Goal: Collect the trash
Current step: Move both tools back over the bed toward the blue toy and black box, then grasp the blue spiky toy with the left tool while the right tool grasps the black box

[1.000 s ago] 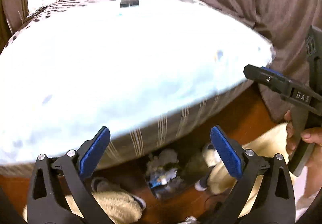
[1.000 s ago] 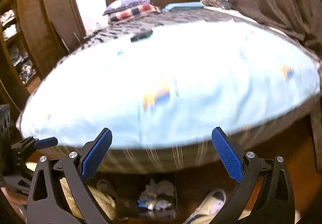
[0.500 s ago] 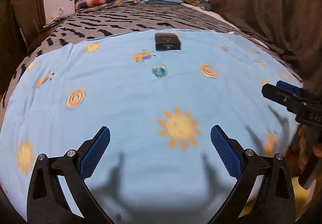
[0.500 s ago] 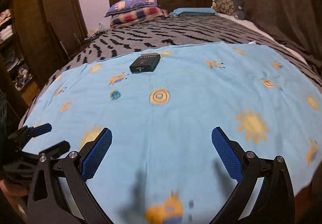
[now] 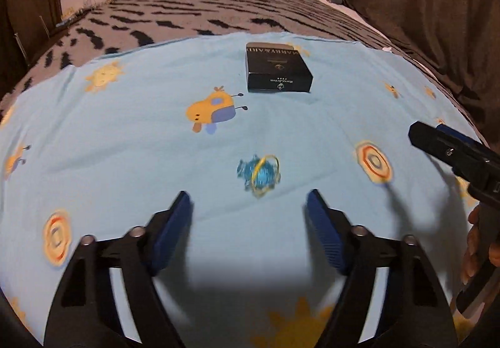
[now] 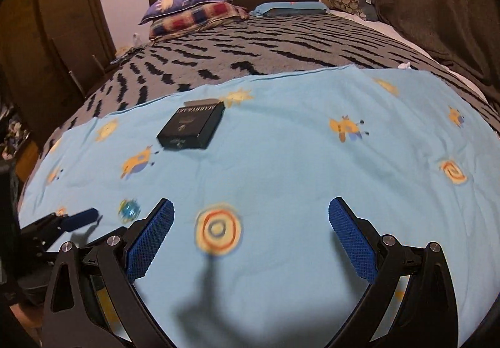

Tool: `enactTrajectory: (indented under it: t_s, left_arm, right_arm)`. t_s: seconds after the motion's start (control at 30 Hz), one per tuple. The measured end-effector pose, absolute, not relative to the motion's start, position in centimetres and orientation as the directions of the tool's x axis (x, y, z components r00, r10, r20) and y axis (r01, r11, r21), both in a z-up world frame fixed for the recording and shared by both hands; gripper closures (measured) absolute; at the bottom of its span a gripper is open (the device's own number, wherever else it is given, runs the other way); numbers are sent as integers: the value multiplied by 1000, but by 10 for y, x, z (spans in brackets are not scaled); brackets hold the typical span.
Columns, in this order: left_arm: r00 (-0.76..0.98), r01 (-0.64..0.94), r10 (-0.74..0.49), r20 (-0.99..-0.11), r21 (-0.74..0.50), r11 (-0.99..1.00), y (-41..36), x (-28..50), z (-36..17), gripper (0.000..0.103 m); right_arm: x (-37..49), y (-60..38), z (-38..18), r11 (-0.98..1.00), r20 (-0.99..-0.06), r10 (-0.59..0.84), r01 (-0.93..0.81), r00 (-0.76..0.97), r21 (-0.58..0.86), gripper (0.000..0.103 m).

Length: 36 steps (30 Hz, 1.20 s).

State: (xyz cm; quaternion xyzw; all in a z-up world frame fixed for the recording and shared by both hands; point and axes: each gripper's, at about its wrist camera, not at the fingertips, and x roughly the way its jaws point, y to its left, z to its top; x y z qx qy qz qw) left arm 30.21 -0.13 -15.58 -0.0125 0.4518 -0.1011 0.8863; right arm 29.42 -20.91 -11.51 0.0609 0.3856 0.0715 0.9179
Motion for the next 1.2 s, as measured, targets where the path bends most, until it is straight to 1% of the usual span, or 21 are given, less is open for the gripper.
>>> enactTrajectory:
  t_s: [0.03,0.1,0.17,0.2,0.23,0.27,0.33,0.57,0.7,0.87,0.93,0.97,1.0,1.03,1.2]
  left_arm:
    - [568,169,-191,-801,-113,979,-3,306,-158,41]
    - [569,176,-191,-800,-109,978,-5,312,-160,43]
    - [568,182,-192,-800,-105,978,-7,318,-161,50]
    - [567,185,-189,-801,-100,978,-8,321,-161,58]
    - [567,185,-186,-803,-96,978,-8,323,-161,69]
    - [566,185,-185,-803,-94,978,-7,324,-161,73]
    - [566,187,-199,-800,-111,976,-4,326,-160,73]
    - [607,137,-138,-783,-68,988,23,340,-152,73]
    - [613,128,-129,-779,-63,990,39,348,-149,73]
    - [611,135,-141,-779,-73,988,49,353,-149,73]
    - [608,139,-151,-779,-82,987,51,353,-149,73]
    - [608,141,-156,-779,-87,986,51,352,-148,73]
    - [607,145,-162,-778,-92,985,51,351,-147,73]
    - [607,148,-165,-777,-94,985,51,350,-146,73]
    - [610,165,-176,-772,-94,982,47,334,-137,73]
  right_arm:
    - [299,-209,-115,983,-699,176,-83,693,165,3]
    - [306,-208,-115,983,-699,175,-84,693,163,3]
    - [313,-206,-115,984,-701,172,-85,692,157,3]
    - [317,-205,-116,984,-702,172,-86,691,155,3]
    - [320,-202,-117,984,-703,171,-88,690,152,3]
    - [325,-199,-117,985,-705,170,-90,688,150,3]
    - [334,-194,-118,984,-707,173,-94,686,149,3]
    - [380,-156,-126,977,-712,212,-118,669,180,3]
    - [401,-128,-131,973,-718,230,-136,657,187,3]
    - [421,-98,-141,985,-748,171,-118,642,124,4]
    - [428,-94,-146,988,-760,154,-103,631,115,6]
    - [430,-93,-148,989,-765,150,-99,626,113,11]
    - [433,-93,-152,989,-777,148,-96,612,113,20]
    - [433,-93,-154,989,-780,147,-93,609,113,25]
    - [418,-101,-145,986,-763,167,-110,624,126,26]
